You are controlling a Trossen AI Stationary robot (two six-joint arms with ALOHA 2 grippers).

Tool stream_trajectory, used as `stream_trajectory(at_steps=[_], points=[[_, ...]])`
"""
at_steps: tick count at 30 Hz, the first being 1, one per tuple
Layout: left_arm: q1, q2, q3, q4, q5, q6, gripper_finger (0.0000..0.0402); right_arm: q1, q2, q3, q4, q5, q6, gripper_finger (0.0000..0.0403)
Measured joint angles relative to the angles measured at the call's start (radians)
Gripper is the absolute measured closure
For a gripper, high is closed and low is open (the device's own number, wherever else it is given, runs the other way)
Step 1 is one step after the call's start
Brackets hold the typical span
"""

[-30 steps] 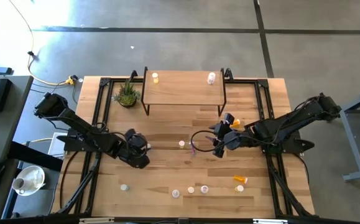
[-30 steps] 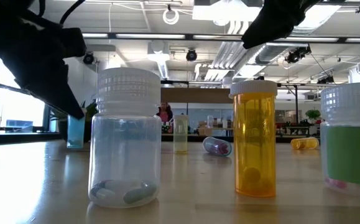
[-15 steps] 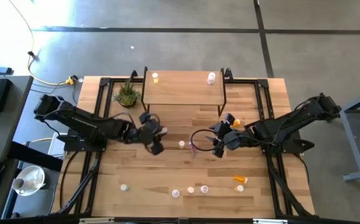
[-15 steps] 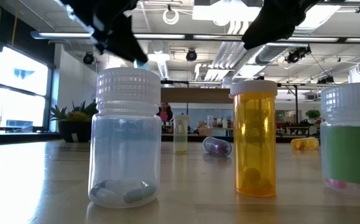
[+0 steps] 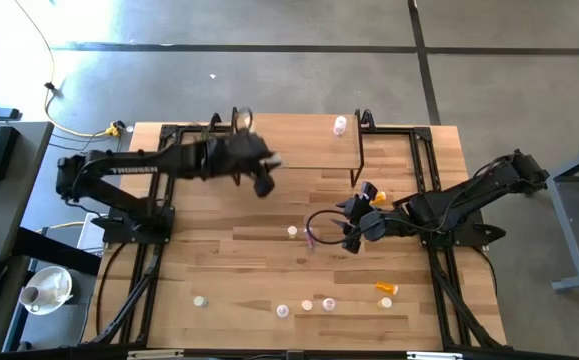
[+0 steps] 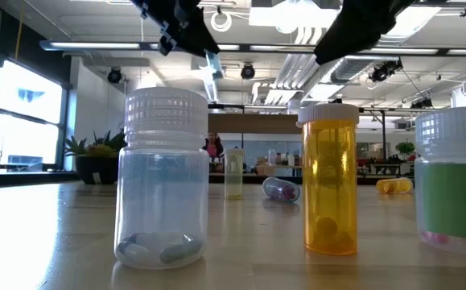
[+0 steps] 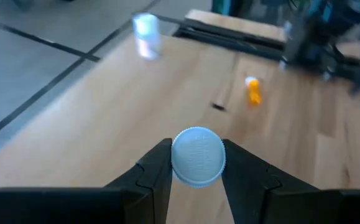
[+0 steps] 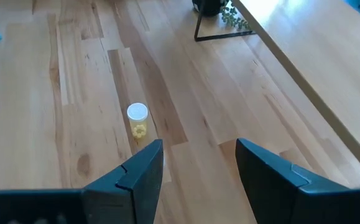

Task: Pick and place medicine bottles onto shelf by color
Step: Put the top left blue pill bottle on the shelf

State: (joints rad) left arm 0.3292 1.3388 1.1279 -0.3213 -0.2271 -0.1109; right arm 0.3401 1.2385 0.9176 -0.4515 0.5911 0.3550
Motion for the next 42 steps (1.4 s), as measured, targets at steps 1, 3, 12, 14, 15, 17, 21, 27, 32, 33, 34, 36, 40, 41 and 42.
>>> stream_trajectory(at_steps=[1, 3, 12, 14, 15, 17, 21, 27, 32, 33, 34, 36, 40, 41, 42], points=[[0.028, 0.0, 0.011, -0.002, 0.017, 0.001, 0.0289, -0.002, 0.0, 0.0, 0.0, 0.0, -0.011, 0.021], [0.079, 0.0, 0.036, -0.003, 0.048, 0.006, 0.0289, -0.006, 0.0, 0.0, 0.0, 0.0, -0.025, 0.021], [0.26, 0.0, 0.139, -0.041, 0.102, 0.045, 0.0289, -0.073, -0.002, 0.033, 0.024, 0.0, -0.092, 0.021], [0.294, 0.005, 0.156, -0.057, 0.127, 0.054, 0.0289, -0.091, -0.002, 0.044, 0.04, 0.0, -0.102, 0.021], [0.307, 0.011, 0.167, -0.063, 0.144, 0.054, 0.0289, -0.098, -0.002, 0.049, 0.05, 0.0, -0.105, 0.021], [0.332, 0.029, 0.193, -0.088, 0.171, 0.055, 0.0289, -0.111, -0.003, 0.053, 0.073, 0.001, -0.107, 0.021], [0.365, 0.085, 0.247, -0.146, 0.184, 0.054, 0.0289, -0.124, -0.003, 0.053, 0.042, 0.0, -0.057, 0.021], [0.371, 0.177, 0.287, -0.179, 0.192, 0.062, 0.0289, -0.124, -0.003, 0.052, -0.008, 0.0, 0.006, 0.021], [0.371, 0.246, 0.287, -0.179, 0.193, 0.063, 0.0289, -0.124, -0.002, 0.052, -0.016, 0.0, 0.011, 0.021], [0.371, 0.257, 0.287, -0.179, 0.193, 0.062, 0.0289, -0.124, -0.002, 0.052, -0.015, 0.0, 0.011, 0.021], [0.371, 0.269, 0.287, -0.179, 0.192, 0.063, 0.0289, -0.124, -0.001, 0.052, -0.016, 0.0, 0.011, 0.021], [0.371, 0.292, 0.287, -0.178, 0.192, 0.063, 0.0289, -0.124, 0.0, 0.051, -0.015, 0.0, 0.011, 0.021], [0.37, 0.328, 0.287, -0.175, 0.193, 0.063, 0.0289, -0.124, 0.0, 0.051, -0.015, 0.0, 0.011, 0.021], [0.37, 0.335, 0.287, -0.174, 0.193, 0.063, 0.0289, -0.124, 0.0, 0.051, -0.015, 0.0, 0.011, 0.021], [0.37, 0.341, 0.287, -0.174, 0.193, 0.065, 0.0289, -0.124, 0.0, 0.051, -0.016, 0.0, 0.011, 0.021]])
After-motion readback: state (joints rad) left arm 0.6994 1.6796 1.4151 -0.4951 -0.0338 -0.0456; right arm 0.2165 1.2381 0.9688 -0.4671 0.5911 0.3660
